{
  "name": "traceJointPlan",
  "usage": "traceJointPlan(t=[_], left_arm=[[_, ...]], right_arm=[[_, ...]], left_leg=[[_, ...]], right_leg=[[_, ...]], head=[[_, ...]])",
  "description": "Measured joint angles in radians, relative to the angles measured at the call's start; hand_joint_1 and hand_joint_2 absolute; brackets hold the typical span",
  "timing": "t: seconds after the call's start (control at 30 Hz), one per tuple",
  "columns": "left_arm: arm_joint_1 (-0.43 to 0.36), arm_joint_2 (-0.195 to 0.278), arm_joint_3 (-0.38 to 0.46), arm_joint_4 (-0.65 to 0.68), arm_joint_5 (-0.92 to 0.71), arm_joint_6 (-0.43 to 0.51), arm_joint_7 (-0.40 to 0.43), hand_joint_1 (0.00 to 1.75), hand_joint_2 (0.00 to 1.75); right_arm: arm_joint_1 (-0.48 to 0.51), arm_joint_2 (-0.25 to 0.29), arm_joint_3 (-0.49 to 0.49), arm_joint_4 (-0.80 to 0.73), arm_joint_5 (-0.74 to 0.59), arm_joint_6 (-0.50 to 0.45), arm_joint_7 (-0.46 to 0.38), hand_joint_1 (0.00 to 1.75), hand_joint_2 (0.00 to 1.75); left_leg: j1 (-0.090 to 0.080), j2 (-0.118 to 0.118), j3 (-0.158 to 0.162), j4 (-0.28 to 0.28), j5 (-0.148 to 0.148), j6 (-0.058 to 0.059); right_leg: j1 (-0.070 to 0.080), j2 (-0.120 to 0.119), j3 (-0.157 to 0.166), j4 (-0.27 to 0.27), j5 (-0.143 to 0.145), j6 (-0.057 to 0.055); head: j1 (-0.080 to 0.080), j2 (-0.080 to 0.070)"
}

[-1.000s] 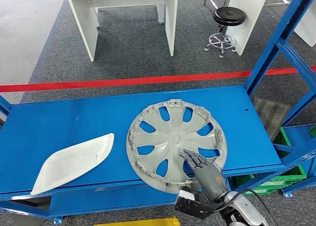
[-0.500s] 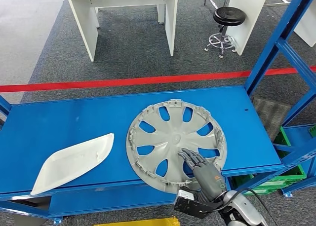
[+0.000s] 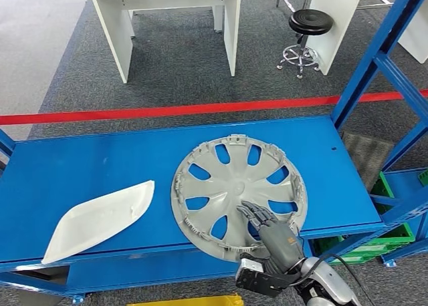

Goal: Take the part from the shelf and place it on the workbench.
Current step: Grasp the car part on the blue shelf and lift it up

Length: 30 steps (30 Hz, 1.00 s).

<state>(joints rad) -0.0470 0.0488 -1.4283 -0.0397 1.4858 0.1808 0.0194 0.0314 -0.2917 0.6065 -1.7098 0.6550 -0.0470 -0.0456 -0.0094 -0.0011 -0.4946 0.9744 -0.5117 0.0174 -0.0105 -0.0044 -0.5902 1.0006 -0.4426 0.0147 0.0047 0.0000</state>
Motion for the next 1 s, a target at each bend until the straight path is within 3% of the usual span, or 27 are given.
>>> traceJointPlan(t=[0.43, 1.0], left_arm=[[-0.002, 0.001, -0.002, -0.002, 0.0, -0.003, 0.008, 0.0, 1.75], [-0.005, 0.009, -0.013, -0.007, -0.001, -0.014, 0.022, 0.0, 1.75]], right_arm=[[-0.009, 0.009, 0.012, 0.0, -0.007, -0.006, -0.024, 0.0, 1.75], [-0.069, 0.005, 0.083, 0.071, -0.073, 0.086, -0.015, 0.0, 1.75]], left_leg=[[0.0, 0.0, 0.0, 0.0, 0.0, 0.0], [0.0, 0.0, 0.0, 0.0, 0.0, 0.0]], right_leg=[[0.0, 0.0, 0.0, 0.0, 0.0, 0.0], [0.0, 0.0, 0.0, 0.0, 0.0, 0.0]], head=[[0.0, 0.0], [0.0, 0.0]])
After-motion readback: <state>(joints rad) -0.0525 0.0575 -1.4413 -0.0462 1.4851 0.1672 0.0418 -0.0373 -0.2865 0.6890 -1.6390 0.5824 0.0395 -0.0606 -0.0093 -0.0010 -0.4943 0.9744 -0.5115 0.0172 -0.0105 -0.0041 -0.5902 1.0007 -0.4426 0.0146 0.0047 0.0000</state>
